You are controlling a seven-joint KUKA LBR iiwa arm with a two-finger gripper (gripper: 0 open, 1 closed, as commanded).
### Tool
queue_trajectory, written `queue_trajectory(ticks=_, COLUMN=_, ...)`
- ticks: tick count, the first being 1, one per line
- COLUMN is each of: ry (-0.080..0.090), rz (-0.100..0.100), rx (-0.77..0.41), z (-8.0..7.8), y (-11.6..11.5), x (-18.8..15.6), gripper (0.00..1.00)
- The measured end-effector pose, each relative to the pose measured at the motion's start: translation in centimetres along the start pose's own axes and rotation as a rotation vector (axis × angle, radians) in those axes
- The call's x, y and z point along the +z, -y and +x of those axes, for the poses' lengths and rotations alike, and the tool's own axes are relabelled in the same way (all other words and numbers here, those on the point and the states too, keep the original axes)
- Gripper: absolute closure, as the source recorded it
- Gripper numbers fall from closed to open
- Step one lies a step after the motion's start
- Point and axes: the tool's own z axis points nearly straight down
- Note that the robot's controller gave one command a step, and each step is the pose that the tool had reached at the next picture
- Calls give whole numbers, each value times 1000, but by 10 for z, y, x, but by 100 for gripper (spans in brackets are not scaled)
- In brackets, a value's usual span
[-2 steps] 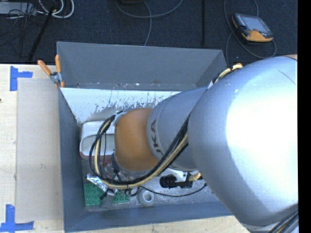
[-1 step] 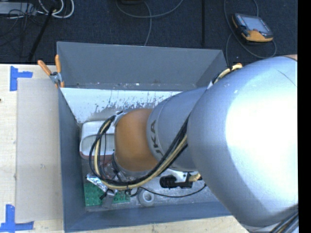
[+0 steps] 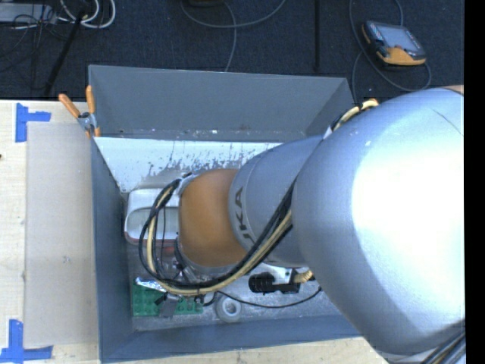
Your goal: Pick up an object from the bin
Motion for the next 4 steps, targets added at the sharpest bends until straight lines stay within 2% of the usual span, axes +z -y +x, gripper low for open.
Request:
queue_trajectory(ticks=1, ry=4, rz=0, rx=0, z=0, y=0, x=-28, gripper=100)
queue_trajectory(ticks=2, ry=4, rz=0, rx=1, z=-1, y=0, x=-35, gripper=100)
queue_trajectory(ticks=3, ry=5, rz=-1, rx=0, z=-1, y=1, x=-66, gripper=100)
queue_trajectory(ticks=4, ry=4, rz=0, rx=-1, z=-2, y=1, x=-76, gripper=100)
